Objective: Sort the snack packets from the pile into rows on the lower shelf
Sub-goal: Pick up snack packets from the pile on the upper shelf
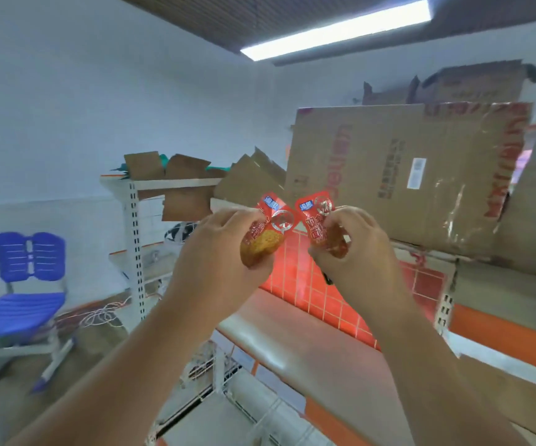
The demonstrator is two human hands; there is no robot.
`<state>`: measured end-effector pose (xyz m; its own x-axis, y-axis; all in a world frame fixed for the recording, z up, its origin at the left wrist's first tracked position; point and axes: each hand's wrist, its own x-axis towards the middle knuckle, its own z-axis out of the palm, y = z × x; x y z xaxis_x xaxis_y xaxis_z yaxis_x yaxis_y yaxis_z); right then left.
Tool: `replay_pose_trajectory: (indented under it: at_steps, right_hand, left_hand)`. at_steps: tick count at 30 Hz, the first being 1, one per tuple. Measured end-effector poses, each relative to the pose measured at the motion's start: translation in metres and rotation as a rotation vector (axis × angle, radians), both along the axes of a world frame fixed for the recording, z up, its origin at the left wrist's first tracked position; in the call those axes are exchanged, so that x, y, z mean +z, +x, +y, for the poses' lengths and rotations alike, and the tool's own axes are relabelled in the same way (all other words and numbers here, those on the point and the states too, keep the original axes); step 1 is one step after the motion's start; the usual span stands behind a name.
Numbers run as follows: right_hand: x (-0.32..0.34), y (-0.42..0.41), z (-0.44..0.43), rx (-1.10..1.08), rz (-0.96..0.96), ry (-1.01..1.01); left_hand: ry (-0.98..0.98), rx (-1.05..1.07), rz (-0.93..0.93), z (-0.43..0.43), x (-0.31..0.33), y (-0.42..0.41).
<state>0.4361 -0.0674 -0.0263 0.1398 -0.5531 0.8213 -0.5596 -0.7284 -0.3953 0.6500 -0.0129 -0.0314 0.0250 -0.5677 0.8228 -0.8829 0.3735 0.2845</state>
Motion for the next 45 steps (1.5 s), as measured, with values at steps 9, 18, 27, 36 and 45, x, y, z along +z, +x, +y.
replay_pose_trajectory:
  at_steps: [9, 18, 27, 36, 45]
  right_hand:
    - [-0.051, 0.069, -0.088, 0.054, -0.037, 0.108]
    - [-0.099, 0.115, -0.227, 0.069, -0.068, 0.206]
    - [-0.144, 0.127, -0.34, 0.006, -0.054, 0.361]
    - [-0.23, 0.142, -0.404, -0.163, 0.041, 0.632]
    - [-0.318, 0.189, -0.449, -0.397, 0.057, 0.724]
  left_hand:
    - [0.11, 0.123, -0.05, -0.05, -0.043, 0.078]
    - [0.209, 0.098, -0.048, -0.184, -0.075, 0.12]
    - [0.335, 0.011, -0.013, -0.324, -0.113, 0.128]
    - [0.59, -0.11, 0.021, -0.436, -0.203, 0.134]
    - [0.741, -0.206, -0.167, -0.545, -0.3, 0.138]
